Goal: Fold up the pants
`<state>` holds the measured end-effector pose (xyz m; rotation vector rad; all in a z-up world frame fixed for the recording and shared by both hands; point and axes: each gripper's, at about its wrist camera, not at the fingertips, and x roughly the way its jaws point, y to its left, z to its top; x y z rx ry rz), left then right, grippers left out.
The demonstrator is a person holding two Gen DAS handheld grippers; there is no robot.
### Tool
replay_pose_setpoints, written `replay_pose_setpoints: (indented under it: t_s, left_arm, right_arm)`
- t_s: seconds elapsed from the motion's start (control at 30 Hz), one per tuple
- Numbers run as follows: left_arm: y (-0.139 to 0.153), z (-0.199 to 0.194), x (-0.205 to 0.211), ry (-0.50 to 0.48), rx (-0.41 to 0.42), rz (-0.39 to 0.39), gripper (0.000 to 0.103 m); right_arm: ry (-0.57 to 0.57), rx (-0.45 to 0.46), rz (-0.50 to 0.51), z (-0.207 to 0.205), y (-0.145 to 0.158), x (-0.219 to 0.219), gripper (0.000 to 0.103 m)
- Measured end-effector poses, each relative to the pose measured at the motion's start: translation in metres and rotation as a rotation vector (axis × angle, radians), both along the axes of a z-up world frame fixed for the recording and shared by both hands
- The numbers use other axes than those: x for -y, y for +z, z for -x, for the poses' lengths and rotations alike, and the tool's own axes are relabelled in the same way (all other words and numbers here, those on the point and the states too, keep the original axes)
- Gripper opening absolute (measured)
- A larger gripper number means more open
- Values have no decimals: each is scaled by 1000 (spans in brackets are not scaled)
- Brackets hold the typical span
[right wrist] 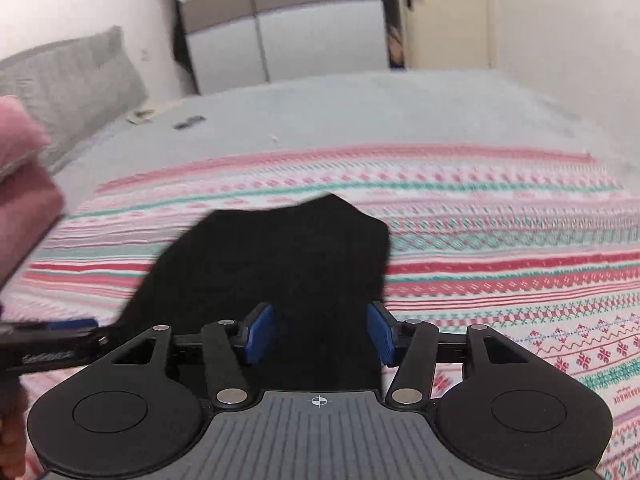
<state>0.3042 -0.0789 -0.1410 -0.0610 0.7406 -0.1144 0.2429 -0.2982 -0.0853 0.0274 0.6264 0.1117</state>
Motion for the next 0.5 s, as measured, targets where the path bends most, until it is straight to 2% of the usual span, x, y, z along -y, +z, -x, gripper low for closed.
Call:
replay_pose_setpoints:
  t_s: [0.1,0.2,0.33,0.5]
  left_arm:
    - [10,18,3,-4,64,-28,96]
    - [12,34,2,5,78,-47,98]
    - [13,54,-3,36,107,-59,99]
    - [10,89,-3,50,131,-74,100]
  right_arm:
    - [26,52,38,29,9,-16,54]
    - [36,116,80,46,18,-30,66]
    - [8,153,86,60,24,-39,67]
    - [-16,161,76,93,17,-46,67]
